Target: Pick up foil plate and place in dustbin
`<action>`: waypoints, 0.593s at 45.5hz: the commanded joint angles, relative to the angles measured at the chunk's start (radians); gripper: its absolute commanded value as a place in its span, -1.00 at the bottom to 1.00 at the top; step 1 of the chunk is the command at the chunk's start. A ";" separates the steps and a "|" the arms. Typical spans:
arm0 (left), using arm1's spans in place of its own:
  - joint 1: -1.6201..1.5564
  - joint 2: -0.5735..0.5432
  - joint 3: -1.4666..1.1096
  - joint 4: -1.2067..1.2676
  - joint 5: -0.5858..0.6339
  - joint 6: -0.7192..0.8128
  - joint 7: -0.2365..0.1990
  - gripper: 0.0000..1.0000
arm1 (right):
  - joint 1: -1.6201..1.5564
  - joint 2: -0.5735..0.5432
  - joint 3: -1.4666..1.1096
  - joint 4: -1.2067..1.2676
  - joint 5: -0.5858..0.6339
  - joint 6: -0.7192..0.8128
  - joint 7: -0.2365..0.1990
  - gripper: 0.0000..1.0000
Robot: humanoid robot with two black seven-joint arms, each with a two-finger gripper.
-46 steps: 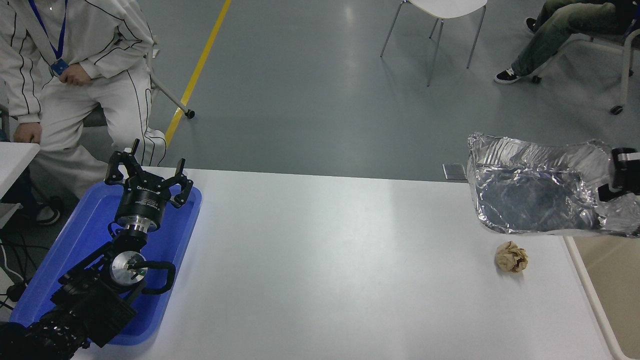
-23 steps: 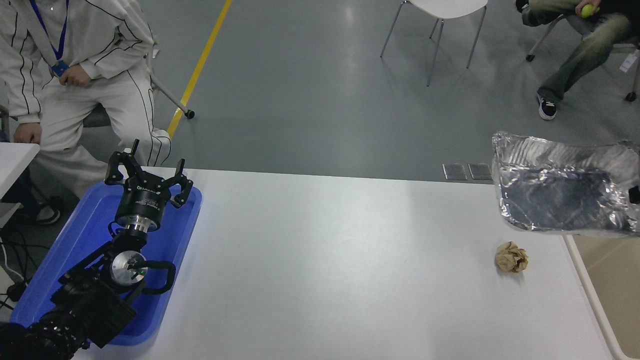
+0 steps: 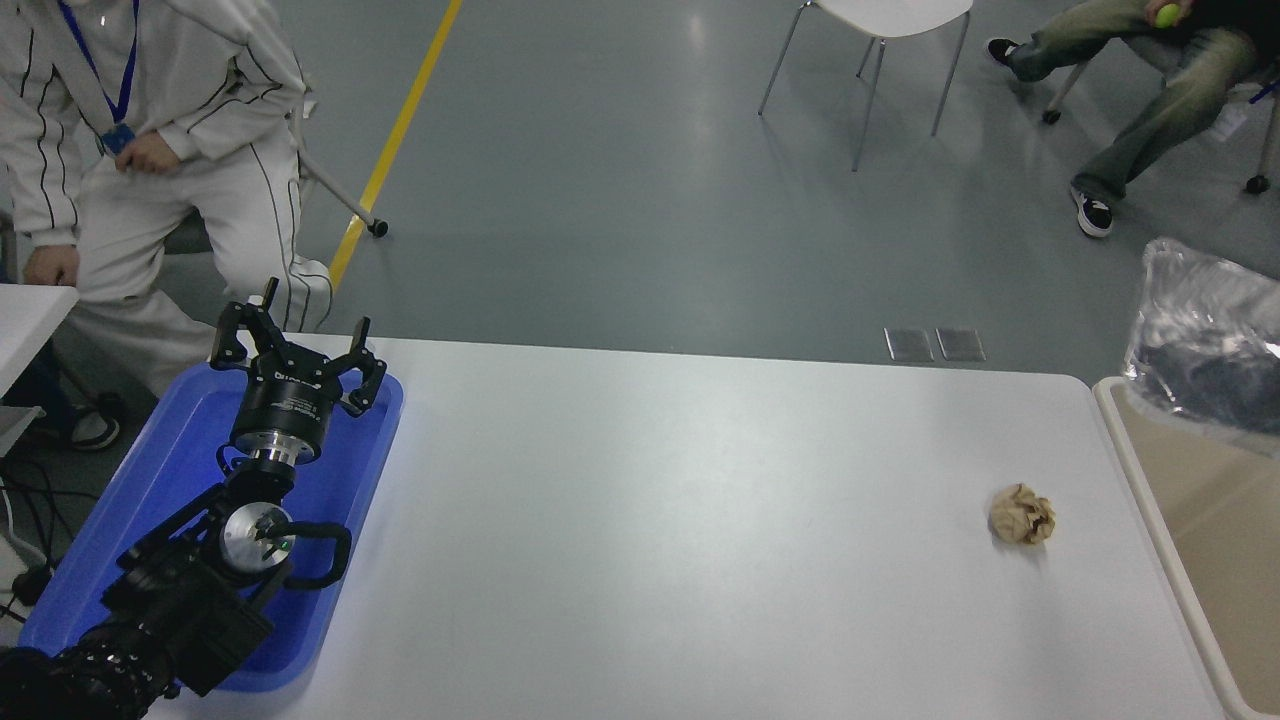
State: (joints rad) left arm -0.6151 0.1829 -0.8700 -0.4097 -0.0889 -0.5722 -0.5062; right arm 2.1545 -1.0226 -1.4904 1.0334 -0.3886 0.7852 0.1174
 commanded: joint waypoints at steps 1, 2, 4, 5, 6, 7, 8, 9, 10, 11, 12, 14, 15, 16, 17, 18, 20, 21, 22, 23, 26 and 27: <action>0.000 0.001 0.000 0.000 0.000 0.000 0.000 1.00 | -0.319 -0.056 0.162 -0.199 0.089 0.000 -0.002 -1.00; 0.000 0.001 0.000 0.000 0.000 0.000 0.000 1.00 | -0.352 -0.059 0.188 -0.213 0.097 0.000 -0.002 -1.00; 0.000 0.000 0.000 0.000 0.000 0.000 0.000 1.00 | -0.416 -0.059 0.237 -0.240 0.112 0.000 -0.004 -1.00; 0.000 0.000 0.000 0.000 0.000 0.000 0.000 1.00 | -0.448 -0.059 0.261 -0.254 0.120 0.000 -0.004 -1.00; 0.000 0.001 0.000 0.000 0.000 0.000 0.000 1.00 | -0.479 -0.059 0.284 -0.268 0.128 0.000 -0.004 -1.00; 0.000 0.001 0.000 0.000 0.000 0.000 0.000 1.00 | -0.507 -0.060 0.306 -0.283 0.137 0.000 -0.004 -1.00; 0.000 0.000 0.000 0.000 0.000 0.000 0.000 1.00 | -0.540 -0.060 0.329 -0.295 0.148 0.000 -0.004 -1.00; 0.000 0.000 0.000 0.000 0.000 0.000 0.000 1.00 | -0.571 -0.060 0.350 -0.309 0.160 0.000 -0.004 -1.00; 0.000 0.001 0.000 0.000 0.000 0.000 0.000 1.00 | -0.655 -0.059 0.404 -0.340 0.193 0.000 -0.004 -1.00; 0.000 0.000 0.000 0.000 0.000 0.000 0.000 1.00 | -0.692 -0.057 0.423 -0.354 0.207 -0.001 -0.004 -1.00; 0.000 0.001 0.000 0.000 0.000 0.000 0.000 1.00 | -0.732 -0.057 0.442 -0.369 0.223 -0.012 -0.004 -1.00; 0.000 0.000 0.000 0.000 0.000 0.000 0.000 1.00 | -0.844 -0.047 0.498 -0.420 0.273 -0.037 -0.004 -1.00; 0.000 0.000 0.000 0.000 0.000 0.000 0.000 1.00 | -0.881 -0.044 0.519 -0.435 0.292 -0.043 -0.004 -1.00; 0.000 0.001 0.000 0.000 0.000 0.000 0.000 1.00 | -0.912 -0.040 0.539 -0.450 0.310 -0.046 -0.004 -1.00; 0.000 0.000 0.000 0.000 0.000 0.000 0.000 1.00 | -0.941 -0.036 0.559 -0.464 0.327 -0.052 -0.004 -1.00; 0.000 0.001 0.000 0.000 0.000 0.000 0.000 1.00 | -0.970 -0.030 0.579 -0.478 0.339 -0.058 -0.005 -1.00; 0.000 0.001 0.000 0.000 0.000 0.000 0.000 1.00 | -1.019 -0.013 0.619 -0.504 0.359 -0.076 -0.005 -1.00; 0.000 0.000 0.000 0.000 0.000 0.000 0.000 1.00 | -1.044 -0.005 0.639 -0.519 0.364 -0.087 -0.005 -1.00; 0.000 0.001 0.000 0.000 0.000 0.000 0.000 1.00 | -1.065 0.004 0.659 -0.532 0.367 -0.098 -0.005 -1.00; 0.000 0.000 0.000 0.000 0.000 0.000 0.000 1.00 | -1.087 0.013 0.677 -0.545 0.367 -0.112 -0.005 -1.00; 0.000 0.001 0.000 0.000 0.000 0.000 0.000 1.00 | -1.151 0.039 0.737 -0.581 0.369 -0.152 -0.007 -1.00; 0.000 0.000 -0.001 0.000 0.000 0.000 0.000 1.00 | -1.174 0.048 0.755 -0.590 0.367 -0.165 -0.007 -1.00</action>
State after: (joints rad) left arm -0.6151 0.1832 -0.8697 -0.4097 -0.0889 -0.5722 -0.5062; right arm 1.2828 -1.0377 -0.9577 0.5944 -0.0984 0.7182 0.1128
